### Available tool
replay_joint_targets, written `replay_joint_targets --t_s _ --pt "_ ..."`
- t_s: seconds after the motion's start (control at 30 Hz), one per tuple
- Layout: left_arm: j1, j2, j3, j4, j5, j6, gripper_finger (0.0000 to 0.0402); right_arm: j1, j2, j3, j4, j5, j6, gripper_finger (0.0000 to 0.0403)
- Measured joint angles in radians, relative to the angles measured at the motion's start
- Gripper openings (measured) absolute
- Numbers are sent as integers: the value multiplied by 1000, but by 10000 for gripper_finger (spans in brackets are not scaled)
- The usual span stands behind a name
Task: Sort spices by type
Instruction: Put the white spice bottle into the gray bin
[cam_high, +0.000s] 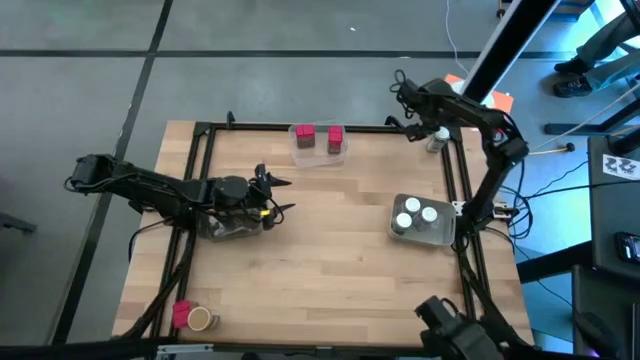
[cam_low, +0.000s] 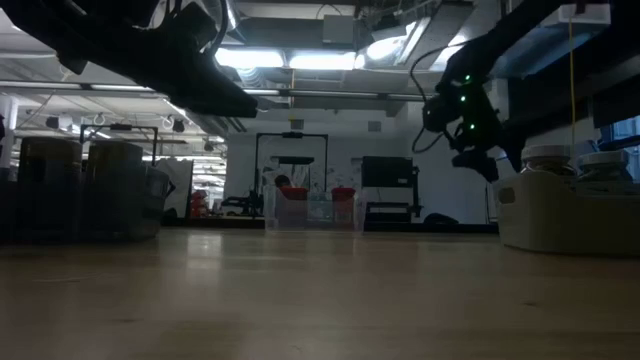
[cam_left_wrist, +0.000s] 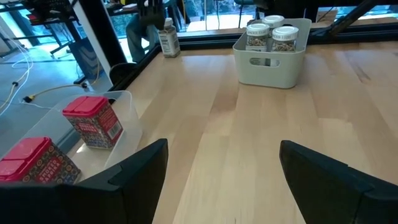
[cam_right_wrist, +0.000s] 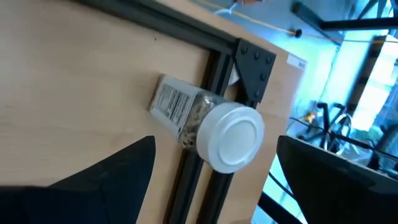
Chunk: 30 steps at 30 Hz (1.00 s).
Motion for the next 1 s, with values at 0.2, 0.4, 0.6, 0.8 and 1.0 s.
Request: replay_joint_targets --t_s 0.2,0.4,0.6,0.8,1.0 --pt "0 0 0 -5 0 0 292 -12 80 10 -14 10 11 334" --pt "0 0 0 -6 0 -3 292 -11 108 10 -36 15 6 334" --pt "0 0 0 -7 0 -2 292 -10 108 10 -36 5 -27 334" --pt "0 0 0 -7 0 -1 292 1 108 10 -37 -18 -42 334" --pt "1 0 0 -7 0 -1 292 40 96 11 -21 -35 -52 334"
